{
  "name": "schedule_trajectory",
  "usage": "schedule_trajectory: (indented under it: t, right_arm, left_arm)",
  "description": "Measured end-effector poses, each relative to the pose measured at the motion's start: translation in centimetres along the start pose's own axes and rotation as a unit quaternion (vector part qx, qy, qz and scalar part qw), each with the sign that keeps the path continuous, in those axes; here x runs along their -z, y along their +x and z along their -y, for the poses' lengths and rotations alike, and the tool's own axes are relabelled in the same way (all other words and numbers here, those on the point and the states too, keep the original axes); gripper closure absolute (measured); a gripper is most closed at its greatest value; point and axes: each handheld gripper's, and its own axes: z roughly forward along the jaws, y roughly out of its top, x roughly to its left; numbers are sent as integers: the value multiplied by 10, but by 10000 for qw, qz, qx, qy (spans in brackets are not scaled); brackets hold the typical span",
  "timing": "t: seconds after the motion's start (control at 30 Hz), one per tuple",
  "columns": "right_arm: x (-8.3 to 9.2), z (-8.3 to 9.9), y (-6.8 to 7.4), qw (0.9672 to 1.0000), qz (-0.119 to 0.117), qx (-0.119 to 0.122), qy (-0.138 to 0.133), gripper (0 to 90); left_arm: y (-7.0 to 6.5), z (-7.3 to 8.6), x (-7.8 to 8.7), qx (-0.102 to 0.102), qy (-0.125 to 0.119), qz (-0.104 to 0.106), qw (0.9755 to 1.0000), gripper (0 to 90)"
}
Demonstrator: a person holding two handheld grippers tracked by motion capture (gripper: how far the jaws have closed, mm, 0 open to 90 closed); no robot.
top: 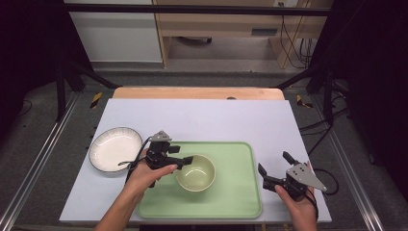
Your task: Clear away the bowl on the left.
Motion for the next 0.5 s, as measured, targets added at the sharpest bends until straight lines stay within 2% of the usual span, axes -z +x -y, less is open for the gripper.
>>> schedule_trajectory:
  t: [0.03, 0.07, 0.2, 0.27, 0.33, 0.37, 0.5]
  right_arm:
    - [0, 0, 0, 10000, -2, 1, 4, 46]
    - [0, 0, 0, 10000, -2, 1, 4, 46]
    - [0, 0, 0, 10000, -2, -5, 7, 46]
    - [1, 0, 0, 10000, -3, 2, -4, 46]
    - [1, 0, 0, 10000, 0, -7, -1, 46]
    - [1, 0, -1, 10000, 2, -13, 3, 46]
    - [1, 0, -1, 10000, 4, -10, -4, 46]
  left_arm:
    - [-2, -2, 2, -101, -104, 22, 9999, 172]
    - [-2, -2, 2, -101, -104, 22, 9999, 161]
    - [-4, -5, 6, -330, -322, 26, 9989, 104]
    - [-4, -5, 7, -387, -384, -47, 9985, 99]
    - [-5, -5, 9, -538, -502, -197, 9971, 99]
    - [-4, -5, 11, -624, -573, -162, 9963, 98]
    - [-3, -5, 15, -737, -704, -112, 9947, 91]
